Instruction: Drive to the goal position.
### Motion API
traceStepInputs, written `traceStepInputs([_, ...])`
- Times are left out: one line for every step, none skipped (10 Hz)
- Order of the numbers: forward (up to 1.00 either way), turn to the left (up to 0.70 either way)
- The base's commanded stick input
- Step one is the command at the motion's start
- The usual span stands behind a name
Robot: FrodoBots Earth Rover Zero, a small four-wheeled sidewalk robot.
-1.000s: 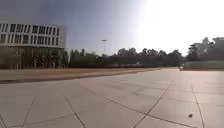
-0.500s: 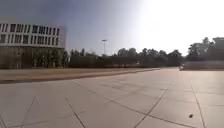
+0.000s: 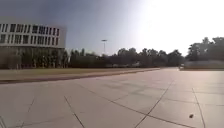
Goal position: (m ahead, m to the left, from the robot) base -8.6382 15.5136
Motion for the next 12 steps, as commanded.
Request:
traceStepInputs([0.06,0.0])
traceStepInputs([0.06,0.0])
traceStepInputs([0.07,0.0])
traceStepInputs([0.07,0.0])
traceStepInputs([0.07,0.0])
traceStepInputs([0.07,0.0])
traceStepInputs([0.06,0.0])
traceStepInputs([0.06,0.0])
traceStepInputs([0.07,0.0])
traceStepInputs([0.06,0.0])
traceStepInputs([0.07,0.0])
traceStepInputs([0.06,0.0])
